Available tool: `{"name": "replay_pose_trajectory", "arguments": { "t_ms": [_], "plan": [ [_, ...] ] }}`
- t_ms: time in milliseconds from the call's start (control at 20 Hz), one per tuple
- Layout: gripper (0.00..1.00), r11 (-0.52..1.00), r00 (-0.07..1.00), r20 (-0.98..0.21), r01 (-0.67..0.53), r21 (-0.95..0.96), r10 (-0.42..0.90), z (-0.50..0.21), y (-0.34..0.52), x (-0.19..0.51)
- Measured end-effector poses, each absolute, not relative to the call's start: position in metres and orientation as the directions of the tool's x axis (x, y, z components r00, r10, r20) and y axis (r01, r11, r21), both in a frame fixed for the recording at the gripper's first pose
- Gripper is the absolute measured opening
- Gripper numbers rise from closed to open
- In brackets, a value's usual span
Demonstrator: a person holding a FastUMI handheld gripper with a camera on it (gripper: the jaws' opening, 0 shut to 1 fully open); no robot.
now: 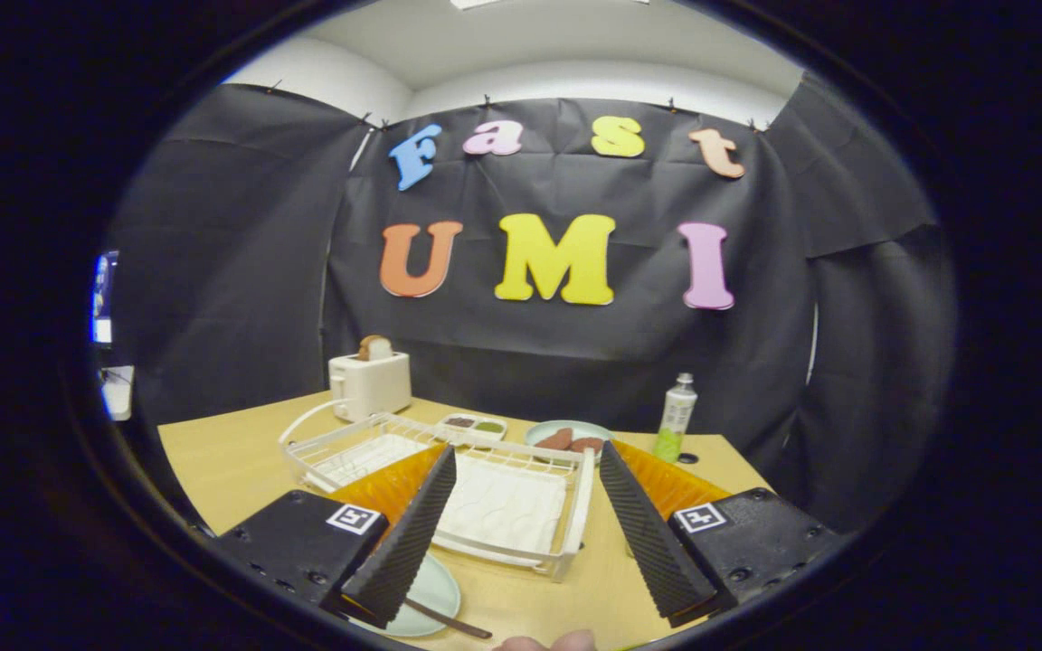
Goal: Take the plate from the dish rack, then take the spoon from the basket and place it into the plate.
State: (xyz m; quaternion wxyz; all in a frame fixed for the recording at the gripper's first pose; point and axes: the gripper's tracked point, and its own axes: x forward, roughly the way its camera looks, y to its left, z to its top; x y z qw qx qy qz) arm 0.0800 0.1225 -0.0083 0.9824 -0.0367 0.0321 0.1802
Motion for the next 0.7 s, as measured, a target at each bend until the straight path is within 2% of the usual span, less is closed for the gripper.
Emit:
{"name": "replay_pose_trajectory", "arguments": {
  "t_ms": [350,700],
  "plan": [
    [1.0,0.98,0.98,0.005,-0.197,-0.008,0.197,0.017,0.095,0.038],
    [1.0,0.988,0.986,0.068,-0.153,-0.005,0.153,0.018,0.1,0.0]
  ]
}}
